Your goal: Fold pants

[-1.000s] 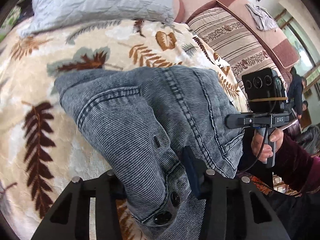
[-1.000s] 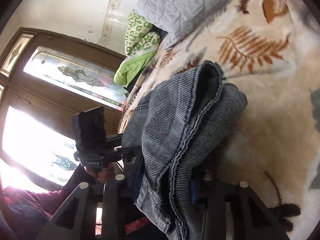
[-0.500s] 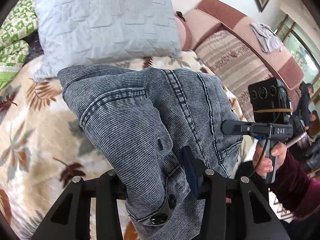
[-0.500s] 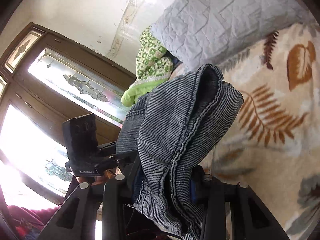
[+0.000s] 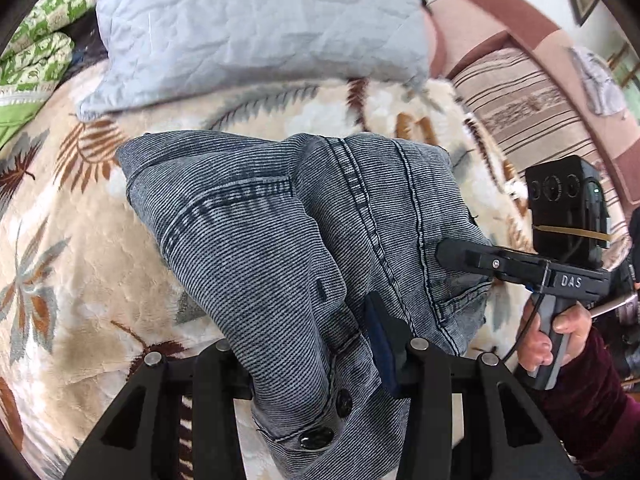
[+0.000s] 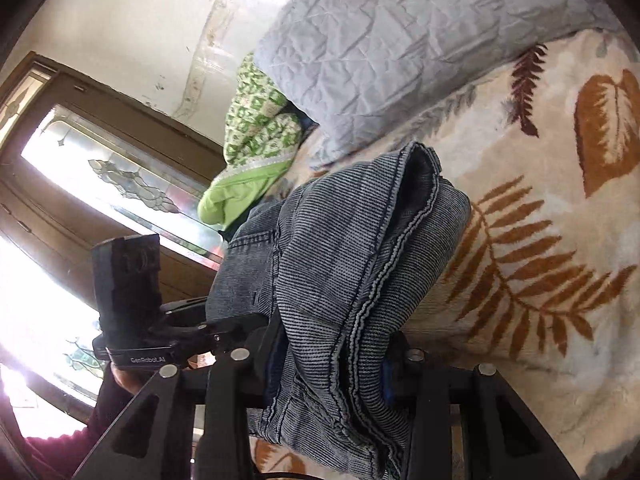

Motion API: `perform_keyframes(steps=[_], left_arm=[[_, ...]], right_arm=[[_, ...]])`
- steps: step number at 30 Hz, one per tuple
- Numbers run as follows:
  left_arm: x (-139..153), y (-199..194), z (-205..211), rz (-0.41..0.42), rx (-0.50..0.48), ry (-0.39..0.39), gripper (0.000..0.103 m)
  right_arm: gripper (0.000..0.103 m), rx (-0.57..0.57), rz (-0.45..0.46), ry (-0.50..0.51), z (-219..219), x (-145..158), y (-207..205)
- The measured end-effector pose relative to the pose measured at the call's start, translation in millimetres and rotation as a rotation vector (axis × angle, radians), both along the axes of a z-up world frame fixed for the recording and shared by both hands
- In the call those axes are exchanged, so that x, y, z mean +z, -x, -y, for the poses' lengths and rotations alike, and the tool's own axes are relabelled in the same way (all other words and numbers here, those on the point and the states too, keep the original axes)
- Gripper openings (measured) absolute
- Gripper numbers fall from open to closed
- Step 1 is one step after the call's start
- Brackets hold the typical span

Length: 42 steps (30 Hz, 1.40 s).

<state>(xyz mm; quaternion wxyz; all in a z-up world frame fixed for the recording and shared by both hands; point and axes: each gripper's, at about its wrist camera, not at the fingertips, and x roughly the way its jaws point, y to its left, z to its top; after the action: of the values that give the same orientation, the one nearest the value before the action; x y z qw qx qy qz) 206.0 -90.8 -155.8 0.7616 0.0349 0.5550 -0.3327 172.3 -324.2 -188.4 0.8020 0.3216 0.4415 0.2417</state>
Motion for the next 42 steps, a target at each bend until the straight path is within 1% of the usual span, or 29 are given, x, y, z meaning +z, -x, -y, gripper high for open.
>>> perform_keyframes(steps=[3, 5, 8, 11, 13, 14, 15, 17, 20, 23, 25, 28, 30, 34, 37, 39, 42], left_arm=[[-15, -6, 6, -0.016, 0.022, -0.035, 0.046], [-18, -7, 8, -0.006, 0.037, -0.049, 0.046], [-24, -10, 6, -0.024, 0.071, -0.064, 0.047], [-33, -13, 11, -0.024, 0.091, -0.119, 0.054], [-36, -12, 15, -0.013, 0.096, -0.143, 0.057], [-38, -12, 18, 0.001, 0.097, -0.164, 0.061], [-40, -12, 21, 0.012, 0.099, -0.184, 0.065], [-44, -12, 24, 0.021, 0.104, -0.214, 0.068], [-51, -13, 28, 0.031, 0.107, -0.252, 0.074], [-55, -16, 25, 0.013, 0.122, -0.259, 0.078], [-60, -20, 26, 0.009, 0.131, -0.269, 0.082], [-65, -23, 23, 0.006, 0.147, -0.275, 0.089], [-68, -25, 19, 0.006, 0.16, -0.278, 0.095], [-79, -29, 13, -0.009, 0.183, -0.264, 0.099], [-82, -30, 10, 0.001, 0.181, -0.272, 0.101], [-83, -31, 9, 0.004, 0.186, -0.278, 0.103], [-80, -28, 13, 0.003, 0.193, -0.28, 0.103]], right_arm=[[0.039, 0.001, -0.034, 0.017, 1, -19, -7], [0.039, 0.0, -0.044, 0.028, 4, -25, -11], [0.039, 0.0, -0.057, 0.028, 8, -32, -19], [0.039, 0.003, -0.092, 0.07, 6, -38, -24], [0.039, 0.007, -0.112, 0.107, 4, -41, -25], [0.039, 0.009, -0.117, 0.129, 3, -42, -26], [0.041, 0.012, -0.128, 0.152, 3, -44, -26], [0.044, 0.018, -0.149, 0.19, 2, -48, -28], [0.046, 0.023, -0.164, 0.215, 1, -53, -29], [0.047, 0.034, -0.16, 0.25, -1, -52, -29], [0.047, 0.04, -0.158, 0.273, -4, -51, -30], [0.048, 0.044, -0.164, 0.276, -5, -51, -30], [0.048, 0.048, -0.17, 0.275, -4, -51, -31], [0.049, 0.055, -0.177, 0.278, -5, -50, -31], [0.049, 0.061, -0.182, 0.277, -5, -50, -31], [0.049, 0.062, -0.185, 0.274, -4, -50, -30], [0.049, 0.063, -0.186, 0.274, -2, -50, -29]])
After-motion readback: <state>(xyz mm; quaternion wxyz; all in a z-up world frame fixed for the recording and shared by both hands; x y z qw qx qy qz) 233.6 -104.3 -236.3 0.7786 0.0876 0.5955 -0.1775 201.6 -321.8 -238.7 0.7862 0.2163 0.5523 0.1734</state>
